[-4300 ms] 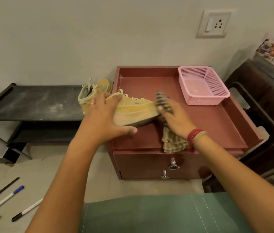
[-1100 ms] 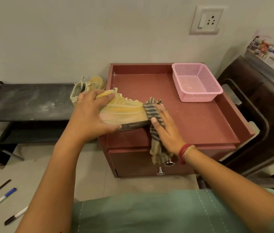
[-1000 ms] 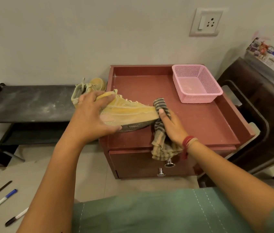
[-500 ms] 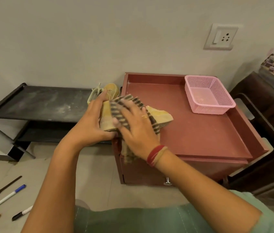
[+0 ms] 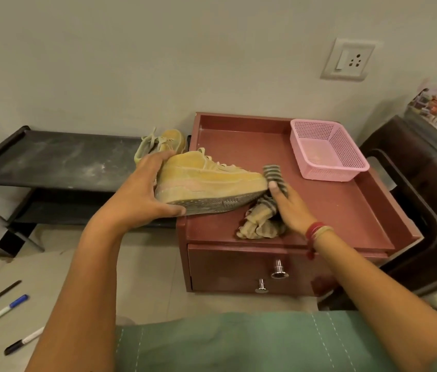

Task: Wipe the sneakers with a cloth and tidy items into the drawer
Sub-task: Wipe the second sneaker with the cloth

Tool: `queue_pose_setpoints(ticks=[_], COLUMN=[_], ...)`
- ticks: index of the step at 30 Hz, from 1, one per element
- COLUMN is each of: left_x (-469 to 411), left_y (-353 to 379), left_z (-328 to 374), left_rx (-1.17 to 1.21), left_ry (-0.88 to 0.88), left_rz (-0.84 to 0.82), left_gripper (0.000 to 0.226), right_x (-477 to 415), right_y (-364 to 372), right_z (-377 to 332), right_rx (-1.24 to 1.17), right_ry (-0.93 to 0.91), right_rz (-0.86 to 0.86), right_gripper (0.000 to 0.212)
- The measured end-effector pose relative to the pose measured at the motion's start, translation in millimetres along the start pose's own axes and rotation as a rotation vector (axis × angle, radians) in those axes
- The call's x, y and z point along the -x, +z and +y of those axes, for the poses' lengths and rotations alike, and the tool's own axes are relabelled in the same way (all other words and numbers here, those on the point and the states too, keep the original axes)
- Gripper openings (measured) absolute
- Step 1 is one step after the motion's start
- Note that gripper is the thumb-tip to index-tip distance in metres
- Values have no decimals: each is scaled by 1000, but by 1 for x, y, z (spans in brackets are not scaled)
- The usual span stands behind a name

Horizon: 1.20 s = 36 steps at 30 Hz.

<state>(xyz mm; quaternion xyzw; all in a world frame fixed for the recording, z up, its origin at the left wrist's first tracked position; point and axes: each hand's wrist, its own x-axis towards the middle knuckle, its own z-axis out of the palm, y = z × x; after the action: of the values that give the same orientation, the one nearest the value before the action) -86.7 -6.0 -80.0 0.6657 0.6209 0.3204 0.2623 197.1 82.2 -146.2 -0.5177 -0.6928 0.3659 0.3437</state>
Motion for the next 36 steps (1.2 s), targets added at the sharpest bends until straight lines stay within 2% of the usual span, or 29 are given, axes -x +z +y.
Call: queue_pose_setpoints(ticks=[2, 4, 6, 9, 11, 14, 16, 18, 20, 22, 23, 25, 27, 28, 30, 31, 33, 36], left_x=[1, 1, 1, 0, 0, 1, 0, 1, 3, 4, 5, 6, 5, 5, 5, 5, 4, 5], left_y=[2, 3, 4, 4, 4, 2, 2, 1, 2, 4, 5, 7, 8, 8, 8, 8, 8, 7], left_z=[1, 3, 4, 6, 7, 7, 8, 8, 9, 8, 9, 8, 8, 8, 8, 8, 8, 7], left_rx=[-2, -5, 11, 28, -5, -27, -41, -45, -53, -76, -80, -80, -84, -86, -90, -94, -93, -65], left_ry=[5, 6, 0, 13, 20, 10, 12, 23, 35, 52, 59, 71, 71, 69, 74, 76, 72, 58], left_rz=[-15, -32, -42, -25, -20, -24, -31, -39, -38, -34, -26, -13, -10, -9, -11, -13, -20, -17], left_gripper=[103, 102, 102, 101, 102, 102, 103, 102, 102, 101, 100, 99, 99, 99, 99, 99, 99, 99], right_x=[-5, 1, 15, 35, 37, 31, 26, 20, 12, 3, 1, 6, 22, 30, 40, 38, 29, 11], right_y=[-3, 11, 34, 71, 81, 67, 46, 26, 8, -8, -11, -8, 8, 19, 37, 40, 38, 29], right_z=[-8, -36, -68, -88, -75, -46, -23, -8, 1, 2, -1, -14, -31, -34, -31, -23, -11, 2], right_rx=[-20, -36, 36, 406, 585, 643, 603, 265, -86, -187, -192, -199, -181, -120, 203, 348, 368, 35], right_ry=[43, -74, -273, -605, -685, -608, -481, -283, -42, 183, 224, 144, -144, -297, -485, -504, -396, -141], right_rz=[133, 226, 140, -62, -39, 39, 95, 72, 37, -27, -20, 128, 226, 166, 12, 7, 97, 144], right_gripper=[30, 38, 52, 51, 50, 52, 52, 49, 38, 30, 29, 25, 31, 38, 48, 50, 55, 63])
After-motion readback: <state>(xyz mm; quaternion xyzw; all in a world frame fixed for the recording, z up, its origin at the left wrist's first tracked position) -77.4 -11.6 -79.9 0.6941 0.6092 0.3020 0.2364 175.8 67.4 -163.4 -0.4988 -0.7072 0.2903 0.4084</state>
